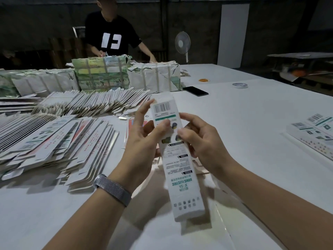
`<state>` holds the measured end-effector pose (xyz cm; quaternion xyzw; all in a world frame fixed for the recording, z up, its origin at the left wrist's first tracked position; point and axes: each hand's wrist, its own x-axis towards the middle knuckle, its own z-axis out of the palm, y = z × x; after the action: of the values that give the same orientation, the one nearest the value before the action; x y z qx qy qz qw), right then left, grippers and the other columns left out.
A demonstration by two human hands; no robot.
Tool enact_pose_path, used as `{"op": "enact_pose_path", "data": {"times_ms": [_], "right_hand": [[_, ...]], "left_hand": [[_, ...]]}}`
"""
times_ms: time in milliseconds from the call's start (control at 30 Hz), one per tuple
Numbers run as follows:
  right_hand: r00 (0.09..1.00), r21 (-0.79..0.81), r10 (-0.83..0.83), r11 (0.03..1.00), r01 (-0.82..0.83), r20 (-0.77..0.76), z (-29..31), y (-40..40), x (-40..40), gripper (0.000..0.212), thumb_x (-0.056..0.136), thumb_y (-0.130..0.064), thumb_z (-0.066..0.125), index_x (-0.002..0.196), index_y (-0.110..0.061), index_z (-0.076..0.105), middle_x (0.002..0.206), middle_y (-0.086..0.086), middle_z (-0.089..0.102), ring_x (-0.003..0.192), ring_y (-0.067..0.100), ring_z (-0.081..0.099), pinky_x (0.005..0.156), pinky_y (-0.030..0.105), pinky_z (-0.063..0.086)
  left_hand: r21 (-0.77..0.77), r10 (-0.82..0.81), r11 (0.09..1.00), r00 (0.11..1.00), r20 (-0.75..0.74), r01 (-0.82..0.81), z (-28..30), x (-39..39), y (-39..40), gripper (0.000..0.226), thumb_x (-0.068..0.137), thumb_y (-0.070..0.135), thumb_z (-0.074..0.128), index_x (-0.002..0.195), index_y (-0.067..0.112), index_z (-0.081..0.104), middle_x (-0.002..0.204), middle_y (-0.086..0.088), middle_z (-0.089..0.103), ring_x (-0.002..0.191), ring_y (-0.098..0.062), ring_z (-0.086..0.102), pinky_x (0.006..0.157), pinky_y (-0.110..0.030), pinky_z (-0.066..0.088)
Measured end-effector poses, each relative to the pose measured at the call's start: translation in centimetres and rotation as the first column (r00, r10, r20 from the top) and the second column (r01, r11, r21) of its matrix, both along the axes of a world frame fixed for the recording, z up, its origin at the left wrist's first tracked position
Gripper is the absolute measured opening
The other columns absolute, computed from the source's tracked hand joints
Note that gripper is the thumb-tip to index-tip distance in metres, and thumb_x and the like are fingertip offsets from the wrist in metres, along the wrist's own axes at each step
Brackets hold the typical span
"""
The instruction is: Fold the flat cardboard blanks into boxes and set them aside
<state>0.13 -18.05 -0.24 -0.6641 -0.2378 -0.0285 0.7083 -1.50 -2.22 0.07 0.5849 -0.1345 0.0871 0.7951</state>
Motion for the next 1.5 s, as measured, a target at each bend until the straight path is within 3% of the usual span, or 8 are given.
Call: {"op": "enact_pose_path", "data": {"times_ms": [133, 333, 633, 800, 967, 1200, 1400, 1500], "right_hand": [[1.000, 0.083, 0.023, 0.996, -0.023, 0.001, 0.38, -0.26, -0.19, 0.058, 0.084, -0.021, 0.055, 0.142, -0.024, 0.047, 0.099, 0.008, 0.074, 0.079, 0.018, 0.074, 0.061, 0.026, 0.057], [0.997, 0.090, 0.078, 0.993, -0.078, 0.003, 0.34, -0.31, -0.38, 0.062, 0.083, -0.014, 0.048, 0.142, -0.030, 0.042, 0.093, 0.003, 0.076, 0.071, 0.017, 0.071, 0.058, 0.027, 0.057], [1.000, 0.101, 0.014, 0.995, -0.012, -0.018, 0.05, -0.32, 0.02, 0.035, 0.086, -0.022, 0.048, 0.118, -0.009, 0.056, 0.089, 0.004, 0.076, 0.070, 0.021, 0.071, 0.057, 0.029, 0.058], [0.997, 0.135, -0.069, 0.989, 0.065, 0.021, 0.12, -0.29, 0.05, 0.023, 0.087, -0.022, 0.051, 0.102, -0.010, 0.064, 0.086, 0.004, 0.074, 0.076, 0.019, 0.070, 0.063, 0.028, 0.058], [0.990, 0.150, -0.132, 0.981, 0.124, 0.043, 0.05, -0.39, -0.06, 0.029, 0.086, -0.022, 0.055, 0.108, -0.006, 0.067, 0.093, 0.013, 0.075, 0.085, 0.034, 0.072, 0.070, 0.038, 0.060], [0.991, 0.263, -0.123, 0.959, 0.106, 0.050, -0.08, 0.00, 0.04, 0.032, 0.083, -0.013, 0.062, 0.114, -0.021, 0.056, 0.098, 0.002, 0.071, 0.085, 0.022, 0.071, 0.070, 0.032, 0.059], [0.991, 0.251, -0.133, 0.960, 0.123, 0.025, -0.12, -0.18, 0.28, 0.035, 0.081, -0.015, 0.065, 0.115, -0.025, 0.063, 0.097, -0.002, 0.070, 0.089, 0.024, 0.071, 0.075, 0.032, 0.059], [0.996, 0.253, -0.089, 0.964, 0.088, -0.010, -0.09, -0.22, 0.29, 0.025, 0.081, -0.014, 0.064, 0.106, -0.019, 0.069, 0.095, 0.000, 0.073, 0.086, 0.023, 0.072, 0.073, 0.032, 0.060]], "left_hand": [[0.086, -0.066, 0.994, 0.997, 0.031, 0.063, -0.43, -0.11, -0.64, 0.050, 0.082, 0.024, 0.072, 0.126, 0.045, 0.059, 0.110, -0.010, 0.073, 0.095, -0.028, 0.074, 0.065, -0.041, 0.060], [0.146, -0.054, 0.988, 0.998, 0.014, 0.051, -0.51, -0.19, -0.61, 0.052, 0.082, 0.027, 0.073, 0.130, 0.038, 0.056, 0.116, -0.016, 0.070, 0.094, -0.030, 0.075, 0.070, -0.047, 0.060], [0.223, -0.055, 0.974, 0.998, 0.037, 0.046, -0.72, -0.35, -0.70, 0.051, 0.079, 0.033, 0.079, 0.126, 0.037, 0.059, 0.107, -0.014, 0.073, 0.092, -0.035, 0.075, 0.071, -0.055, 0.062], [0.234, -0.064, 0.971, 0.997, 0.041, 0.053, -0.92, -0.23, -0.74, 0.055, 0.074, 0.039, 0.079, 0.125, 0.034, 0.059, 0.102, -0.011, 0.074, 0.088, -0.032, 0.076, 0.067, -0.048, 0.061], [0.236, -0.070, 0.970, 0.997, 0.037, 0.059, -1.04, -0.04, -0.65, 0.055, 0.074, 0.038, 0.080, 0.125, 0.034, 0.059, 0.101, -0.012, 0.073, 0.085, -0.030, 0.076, 0.069, -0.049, 0.061], [0.228, -0.052, 0.973, 0.998, 0.039, 0.042, -0.88, -0.30, -0.88, 0.047, 0.071, 0.040, 0.079, 0.113, 0.043, 0.058, 0.099, -0.012, 0.074, 0.080, -0.028, 0.074, 0.073, -0.067, 0.056], [0.214, -0.070, 0.975, 0.996, 0.048, 0.058, -0.76, -0.49, -0.96, 0.065, 0.072, 0.031, 0.081, 0.122, 0.042, 0.041, 0.100, -0.012, 0.076, 0.082, -0.026, 0.075, 0.063, -0.045, 0.061], [0.220, -0.074, 0.973, 0.997, 0.027, 0.066, -0.82, -0.44, -0.92, 0.070, 0.071, 0.032, 0.082, 0.127, 0.039, 0.041, 0.099, -0.011, 0.076, 0.081, -0.026, 0.076, 0.062, -0.044, 0.060]]}}
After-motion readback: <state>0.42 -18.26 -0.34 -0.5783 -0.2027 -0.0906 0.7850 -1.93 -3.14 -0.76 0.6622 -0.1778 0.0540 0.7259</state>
